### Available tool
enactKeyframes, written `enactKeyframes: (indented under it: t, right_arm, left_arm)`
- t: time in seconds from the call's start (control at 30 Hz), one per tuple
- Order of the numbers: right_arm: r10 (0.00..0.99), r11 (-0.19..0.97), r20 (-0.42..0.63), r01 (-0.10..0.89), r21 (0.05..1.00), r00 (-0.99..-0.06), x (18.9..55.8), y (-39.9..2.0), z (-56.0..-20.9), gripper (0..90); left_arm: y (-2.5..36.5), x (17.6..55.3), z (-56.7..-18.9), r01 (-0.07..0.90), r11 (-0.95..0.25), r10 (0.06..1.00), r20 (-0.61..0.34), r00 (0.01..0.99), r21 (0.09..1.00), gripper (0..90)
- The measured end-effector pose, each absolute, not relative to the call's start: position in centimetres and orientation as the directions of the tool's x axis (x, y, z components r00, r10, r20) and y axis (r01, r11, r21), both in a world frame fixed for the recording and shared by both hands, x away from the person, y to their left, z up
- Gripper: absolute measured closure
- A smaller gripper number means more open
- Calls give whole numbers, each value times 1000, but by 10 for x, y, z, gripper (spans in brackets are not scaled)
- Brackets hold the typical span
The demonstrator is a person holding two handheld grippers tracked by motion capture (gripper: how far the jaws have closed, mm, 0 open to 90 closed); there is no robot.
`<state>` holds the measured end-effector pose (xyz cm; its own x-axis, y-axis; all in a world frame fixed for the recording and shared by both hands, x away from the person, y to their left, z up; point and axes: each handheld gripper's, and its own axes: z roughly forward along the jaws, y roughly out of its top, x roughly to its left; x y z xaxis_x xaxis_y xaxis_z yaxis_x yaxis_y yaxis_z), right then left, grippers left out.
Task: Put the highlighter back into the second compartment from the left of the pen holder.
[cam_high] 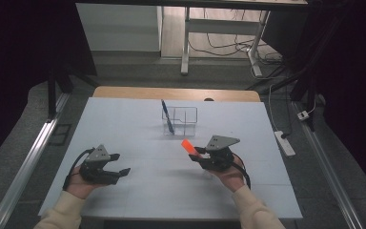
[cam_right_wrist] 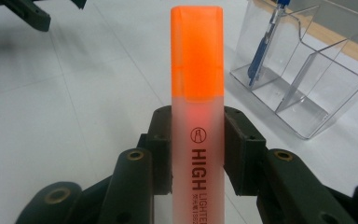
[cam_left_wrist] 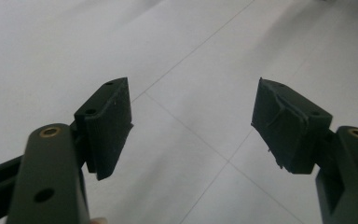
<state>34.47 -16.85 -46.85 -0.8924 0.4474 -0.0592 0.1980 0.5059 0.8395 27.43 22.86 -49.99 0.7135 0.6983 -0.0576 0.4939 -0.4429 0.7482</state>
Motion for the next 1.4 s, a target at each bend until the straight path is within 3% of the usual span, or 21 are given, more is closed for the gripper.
enactKeyframes:
  t: [0.47, 1.4]
  right_arm:
    - [477, 446, -37, 206, 871, -878, 356, -170, -460, 657]
    - [503, 309, 19, 200, 930, -864, 416, -132, -425, 656]
  left_arm:
    - [227, 276, -502, 497, -452, 696, -56, 716, 741, 280]
    - [225, 277, -504, 496, -459, 689, -57, 722, 737, 278]
